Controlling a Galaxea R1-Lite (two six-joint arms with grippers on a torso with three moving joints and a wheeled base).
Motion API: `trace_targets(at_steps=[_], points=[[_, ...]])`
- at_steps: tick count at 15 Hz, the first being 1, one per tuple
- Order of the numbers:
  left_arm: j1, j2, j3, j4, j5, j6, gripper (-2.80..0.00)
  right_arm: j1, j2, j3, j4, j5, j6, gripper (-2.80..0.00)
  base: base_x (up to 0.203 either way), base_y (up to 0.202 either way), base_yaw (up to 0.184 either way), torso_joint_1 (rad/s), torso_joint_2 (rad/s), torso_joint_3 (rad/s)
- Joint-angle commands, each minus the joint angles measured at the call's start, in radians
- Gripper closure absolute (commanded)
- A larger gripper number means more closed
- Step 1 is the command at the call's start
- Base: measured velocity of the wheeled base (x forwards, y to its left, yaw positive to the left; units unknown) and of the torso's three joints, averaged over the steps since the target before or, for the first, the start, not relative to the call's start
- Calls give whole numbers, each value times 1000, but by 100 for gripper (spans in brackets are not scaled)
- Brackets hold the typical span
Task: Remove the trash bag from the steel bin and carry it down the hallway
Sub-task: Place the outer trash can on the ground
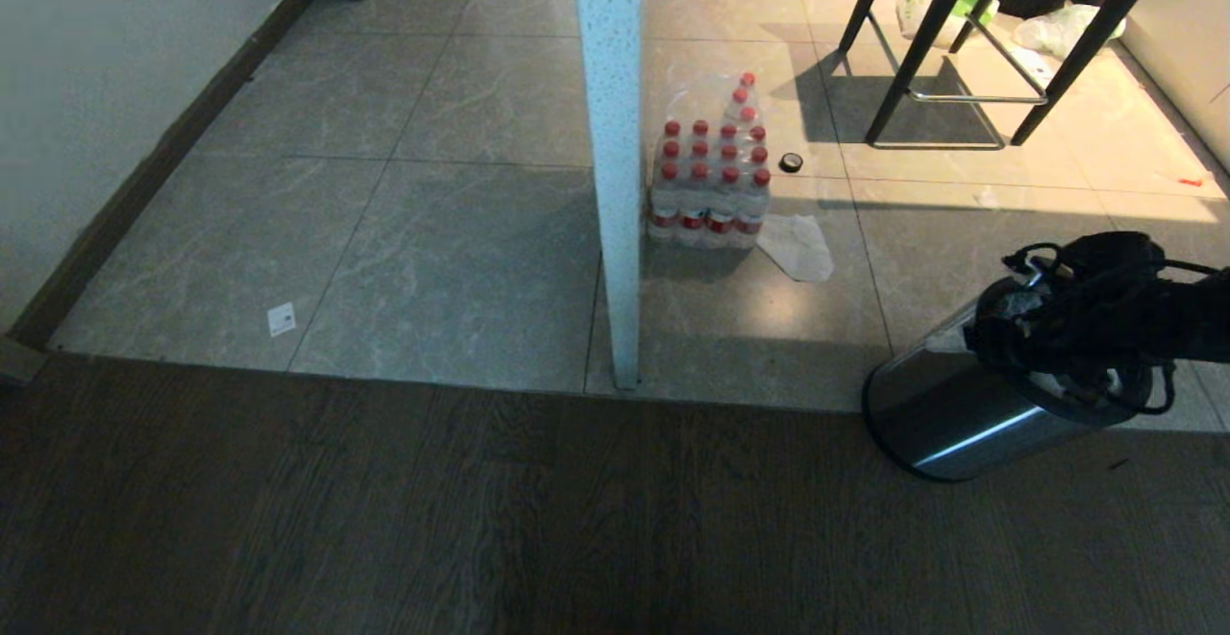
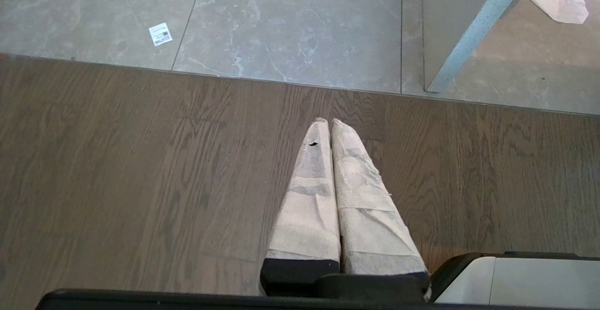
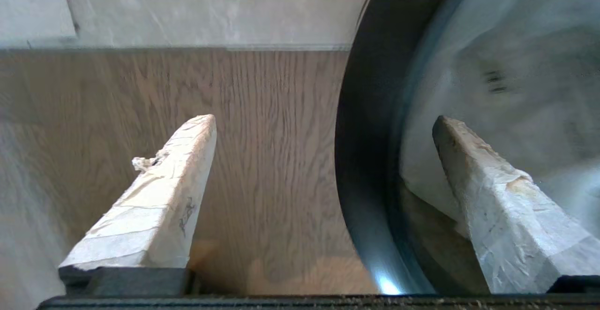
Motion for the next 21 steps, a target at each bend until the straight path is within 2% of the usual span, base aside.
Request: trace_targets(at_steps=[1,4,5,13,18,21], points=[[0,0,0,0,0,0,0,3,61,-19,-9,4,0,-280,0,0,0,0,0,0],[0,0,0,0,0,0,0,10,114,-52,-51,12,-5,-280,0,0,0,0,0,0],[0,0,0,0,0,-1,0,11,119,-61,-53,13,-13,0,0,0,0,0,0,0],[0,0,0,0,0,0,0,13,51,-61,-51,7,-26,0,0,0,0,0,0,0],[0,0,0,0,0,-1,0,-21,-61,-41,-34,12,-24,0,0,0,0,0,0,0],[0,0,0,0,0,0,0,-66,-151,12,-23,66,-32,0,0,0,0,0,0,0]])
